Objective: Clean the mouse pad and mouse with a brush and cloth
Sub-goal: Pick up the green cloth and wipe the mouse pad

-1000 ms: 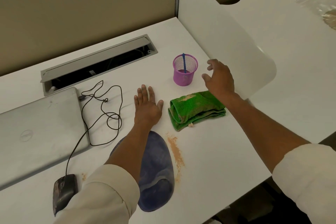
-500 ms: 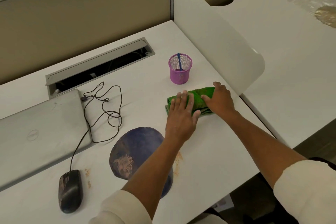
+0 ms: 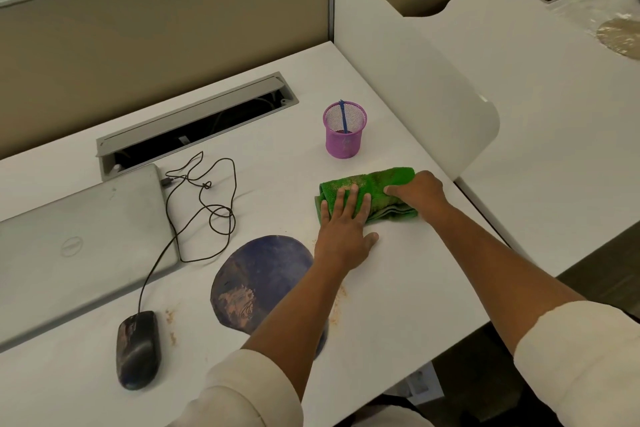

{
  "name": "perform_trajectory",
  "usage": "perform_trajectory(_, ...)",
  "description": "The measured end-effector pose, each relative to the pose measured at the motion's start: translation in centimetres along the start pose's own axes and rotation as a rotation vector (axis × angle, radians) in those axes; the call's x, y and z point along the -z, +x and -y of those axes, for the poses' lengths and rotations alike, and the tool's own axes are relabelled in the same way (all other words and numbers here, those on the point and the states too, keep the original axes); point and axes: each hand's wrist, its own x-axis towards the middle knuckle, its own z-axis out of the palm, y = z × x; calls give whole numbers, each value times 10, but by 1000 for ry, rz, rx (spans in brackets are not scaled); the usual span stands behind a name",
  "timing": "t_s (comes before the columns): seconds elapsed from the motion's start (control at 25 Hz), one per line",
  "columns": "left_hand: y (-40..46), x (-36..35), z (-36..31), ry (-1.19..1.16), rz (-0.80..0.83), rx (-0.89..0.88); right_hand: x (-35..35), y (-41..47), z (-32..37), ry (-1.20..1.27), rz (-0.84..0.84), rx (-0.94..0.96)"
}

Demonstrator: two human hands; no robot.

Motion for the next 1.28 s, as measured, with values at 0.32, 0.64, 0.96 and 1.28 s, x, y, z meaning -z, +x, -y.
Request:
perform_trajectory(0.32,-2,8,4,-123,-5,-58,-42,-63,30,-163,-304,512)
perform_trajectory(0.64,-31,24,35,-25,-127,-154,-79,-71,18,-429,-78,601)
perform_trajectory(0.96,-51,37,50,8,-407,46,-81,-68,20,-313,64,609)
perform_trajectory(1.28,-47,29,49,35,-61,54,-74,-56,24,53,19,232)
